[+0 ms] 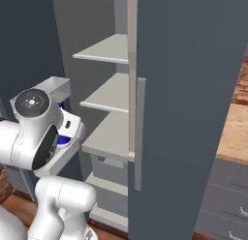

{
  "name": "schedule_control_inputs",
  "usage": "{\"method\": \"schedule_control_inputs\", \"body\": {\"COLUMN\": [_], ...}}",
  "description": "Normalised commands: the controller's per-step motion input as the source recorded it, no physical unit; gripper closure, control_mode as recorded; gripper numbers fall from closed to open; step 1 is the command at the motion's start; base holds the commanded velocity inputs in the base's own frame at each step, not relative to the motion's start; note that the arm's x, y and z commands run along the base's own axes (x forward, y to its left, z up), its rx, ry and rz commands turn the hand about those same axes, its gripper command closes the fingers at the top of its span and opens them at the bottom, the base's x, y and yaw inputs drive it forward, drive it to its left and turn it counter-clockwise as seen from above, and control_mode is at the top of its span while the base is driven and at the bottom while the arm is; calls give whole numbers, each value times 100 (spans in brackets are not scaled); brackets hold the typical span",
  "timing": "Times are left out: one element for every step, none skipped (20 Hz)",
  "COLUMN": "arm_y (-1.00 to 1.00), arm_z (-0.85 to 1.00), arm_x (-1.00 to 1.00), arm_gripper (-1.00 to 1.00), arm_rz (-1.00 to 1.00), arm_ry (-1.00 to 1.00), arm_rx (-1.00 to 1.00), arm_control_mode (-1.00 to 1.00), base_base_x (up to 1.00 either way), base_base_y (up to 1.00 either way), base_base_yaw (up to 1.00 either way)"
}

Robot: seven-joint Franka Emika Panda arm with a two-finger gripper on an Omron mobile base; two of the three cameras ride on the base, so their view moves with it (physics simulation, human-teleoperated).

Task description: Take the bottled waters from the counter and place them in the freezer to freeze. Close the freezer door after placing the bottles.

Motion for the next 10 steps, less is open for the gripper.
{"method": "schedule_control_inputs", "body": {"arm_y": [0, 0, -32, -26, 0, 0, 0, 0, 0, 12], "arm_z": [0, 0, -9, -13, -21, -14, -14, -14, -10, -9], "arm_x": [30, 66, 73, 49, 26, 38, 60, 63, 67, 67], "arm_gripper": [100, 100, 100, 100, 100, 100, 100, 100, 100, 100], "arm_rz": [-8, -8, -6, -7, -8, -10, -14, -14, -15, -17], "arm_ry": [0, 0, 0, -7, -9, -4, 0, 0, 0, 0], "arm_rx": [0, 0, 0, 0, -6, -5, -4, -3, -2, -2], "arm_control_mode": [-100, -100, -100, -100, -100, -100, -100, -100, -100, -100], "base_base_x": [0, 0, 0, 0, 0, 0, 0, 0, 0, 0], "base_base_y": [0, 0, 0, 0, 0, 0, 0, 0, 0, 0], "base_base_yaw": [0, 0, 0, 0, 0, 0, 0, 0, 0, 0]}}
